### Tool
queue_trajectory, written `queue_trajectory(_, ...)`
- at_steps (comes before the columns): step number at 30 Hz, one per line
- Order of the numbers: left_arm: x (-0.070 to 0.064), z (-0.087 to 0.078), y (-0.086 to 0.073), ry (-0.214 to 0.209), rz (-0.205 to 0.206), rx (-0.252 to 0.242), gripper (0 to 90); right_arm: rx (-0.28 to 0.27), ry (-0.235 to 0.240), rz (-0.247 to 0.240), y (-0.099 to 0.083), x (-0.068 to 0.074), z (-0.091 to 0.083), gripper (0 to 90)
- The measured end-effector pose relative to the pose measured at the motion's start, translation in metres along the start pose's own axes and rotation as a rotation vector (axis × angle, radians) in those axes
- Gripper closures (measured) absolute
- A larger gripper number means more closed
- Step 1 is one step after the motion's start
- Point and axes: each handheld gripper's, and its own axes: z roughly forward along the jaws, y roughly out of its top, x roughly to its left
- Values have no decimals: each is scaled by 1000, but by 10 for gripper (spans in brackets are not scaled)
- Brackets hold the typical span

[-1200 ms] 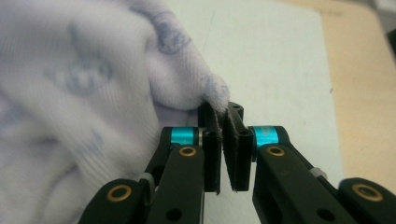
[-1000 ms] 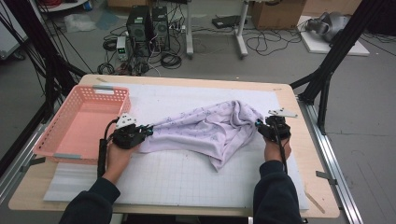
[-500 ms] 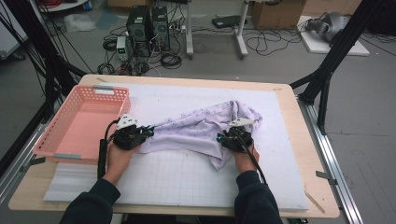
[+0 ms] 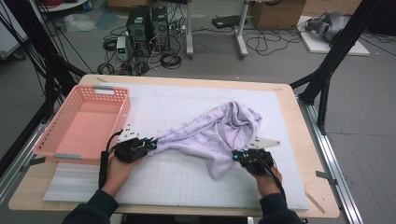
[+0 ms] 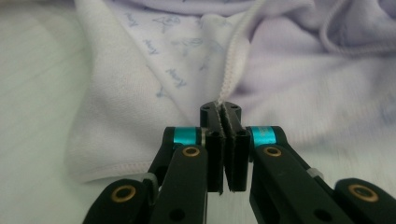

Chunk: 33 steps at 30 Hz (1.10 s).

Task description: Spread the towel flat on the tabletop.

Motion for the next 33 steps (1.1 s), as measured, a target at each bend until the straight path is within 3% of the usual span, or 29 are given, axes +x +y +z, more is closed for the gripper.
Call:
queue_trajectory(2,-1,1,2,10,-34,-32,497,-5,-6,1,-14,1,-16,884)
queue_trajectory(6,-1,4,8,14,-38,-61,384,24,-57,14,-37,-2,-45,884)
queue_trajectory(10,-2,15,22,-9,-24,-57,370,81,-96,31,-52,-6,-66,883)
queue_trajectory(12,-4,25,30,-16,-16,-39,363,79,-81,44,-56,-6,-74,878)
queue_trajectory(13,-4,31,33,-18,-9,-33,363,67,-71,50,-57,-6,-76,866)
queue_trajectory(17,-10,61,45,-50,12,6,363,-61,-84,98,-47,-9,-78,581)
queue_trajectory(21,-17,92,52,-48,28,75,344,-142,-149,141,-25,-17,-66,479)
queue_trajectory(24,-21,107,51,-29,58,133,342,-151,-184,157,-8,-22,-51,460)
queue_trajectory(26,-24,112,46,-48,76,176,374,-144,-201,153,3,-27,-37,453)
queue_trajectory(27,-25,114,44,-50,99,214,444,-139,-203,154,7,-29,-31,451)
queue_trajectory(28,-26,113,43,-39,136,223,530,-133,-205,160,10,-30,-26,451)
queue_trajectory(30,-25,108,43,-57,132,235,764,-118,-232,165,15,-33,-16,449)
queue_trajectory(33,-24,94,40,-53,144,241,832,-85,-296,174,16,-40,-9,449)
